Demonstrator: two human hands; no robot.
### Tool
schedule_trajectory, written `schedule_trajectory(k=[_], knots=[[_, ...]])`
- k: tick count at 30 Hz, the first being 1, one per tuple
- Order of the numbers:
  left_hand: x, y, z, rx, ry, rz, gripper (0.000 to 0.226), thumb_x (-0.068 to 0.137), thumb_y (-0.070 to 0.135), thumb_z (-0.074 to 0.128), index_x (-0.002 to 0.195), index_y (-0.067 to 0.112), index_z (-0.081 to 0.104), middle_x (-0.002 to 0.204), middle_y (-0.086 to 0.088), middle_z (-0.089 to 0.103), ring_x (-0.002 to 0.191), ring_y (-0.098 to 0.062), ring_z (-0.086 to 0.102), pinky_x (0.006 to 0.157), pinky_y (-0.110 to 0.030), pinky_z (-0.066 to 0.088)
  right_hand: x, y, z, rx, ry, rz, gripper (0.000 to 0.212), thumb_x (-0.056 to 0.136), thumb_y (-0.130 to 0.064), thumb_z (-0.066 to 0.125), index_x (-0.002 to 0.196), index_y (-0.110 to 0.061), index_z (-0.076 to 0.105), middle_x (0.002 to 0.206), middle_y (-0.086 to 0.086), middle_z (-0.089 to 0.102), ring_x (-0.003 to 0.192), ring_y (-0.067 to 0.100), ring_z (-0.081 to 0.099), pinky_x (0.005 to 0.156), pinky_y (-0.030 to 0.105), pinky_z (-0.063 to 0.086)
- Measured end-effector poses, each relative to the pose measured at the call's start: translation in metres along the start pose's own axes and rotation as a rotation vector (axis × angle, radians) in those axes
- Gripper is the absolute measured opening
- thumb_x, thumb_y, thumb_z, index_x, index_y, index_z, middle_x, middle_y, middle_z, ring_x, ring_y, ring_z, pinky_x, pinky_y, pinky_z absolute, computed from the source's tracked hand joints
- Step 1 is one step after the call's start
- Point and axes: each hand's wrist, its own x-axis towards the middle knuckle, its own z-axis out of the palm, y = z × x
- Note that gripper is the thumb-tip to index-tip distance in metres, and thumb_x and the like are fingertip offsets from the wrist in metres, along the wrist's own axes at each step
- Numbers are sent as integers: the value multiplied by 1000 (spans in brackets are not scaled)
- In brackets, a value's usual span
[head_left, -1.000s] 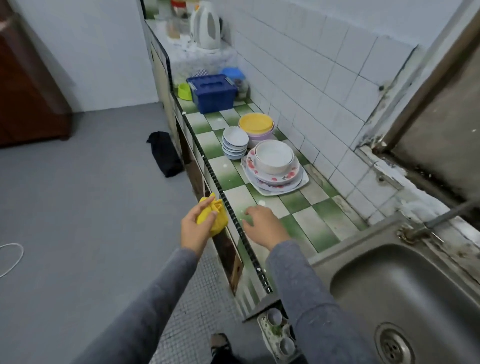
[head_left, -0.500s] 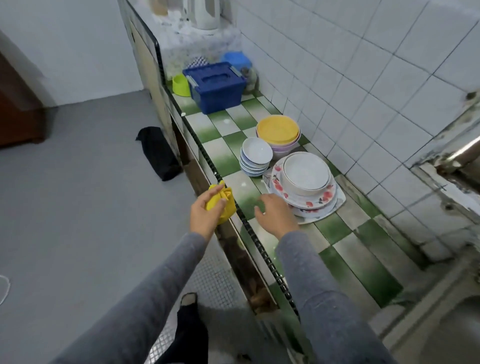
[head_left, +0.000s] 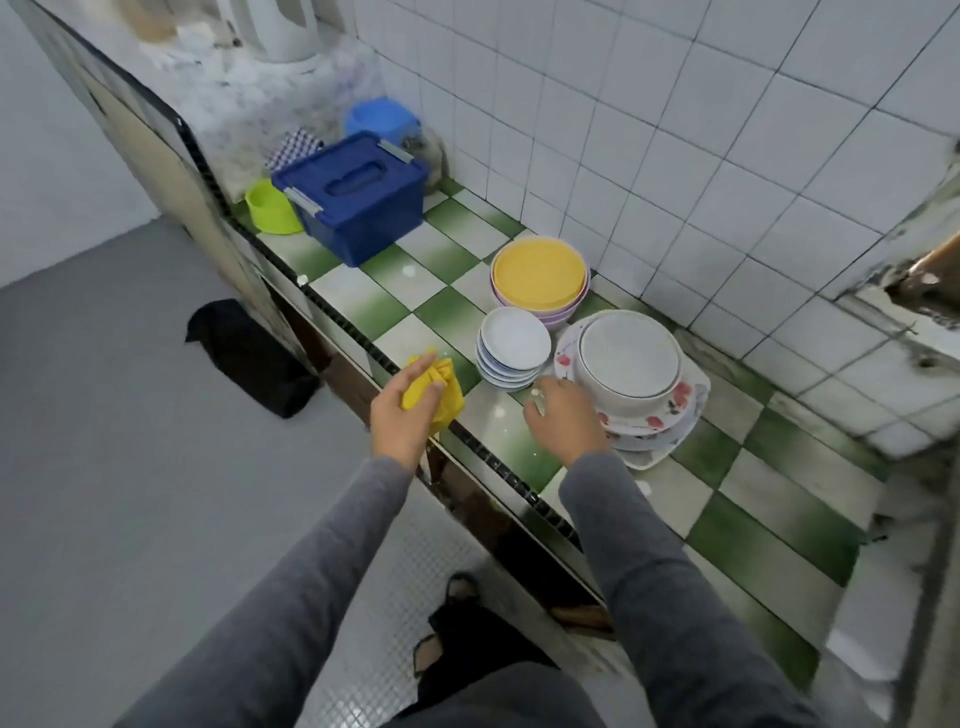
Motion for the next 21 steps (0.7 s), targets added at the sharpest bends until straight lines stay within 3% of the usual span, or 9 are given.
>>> schedule_trajectory(k=[3,6,15,21], knots=[[30,4,6,31,-39,-8,33,94,15,67,117,40,65,133,1,58,124,-22,54,107,-47,47,20,0,3,36,30,71,31,101,-23,47,121,-2,57,120,19,61,113,34,54,91,38,42],[58,10,17,47,-86,-9,32,95,16,65,118,40,64,131,4,55,123,-21,53,106,-46,48,42,-1,7,127,51,127,42,102,-24,47,140,-6,48,140,19,50,131,32,45,106,40,38],[116,24,42,125,-205,-65,37,98,25,62,133,36,61,145,1,46,124,-24,47,102,-41,49,83,-2,16,344,68,324,46,104,-29,45,148,-19,42,144,11,51,130,28,49,112,46,41],[143,28,48,114,-259,-105,35,98,24,62,130,36,62,133,5,46,118,-24,48,94,-36,50,94,-6,23,443,117,396,44,104,-25,47,148,-18,45,144,12,51,121,25,55,109,40,42]])
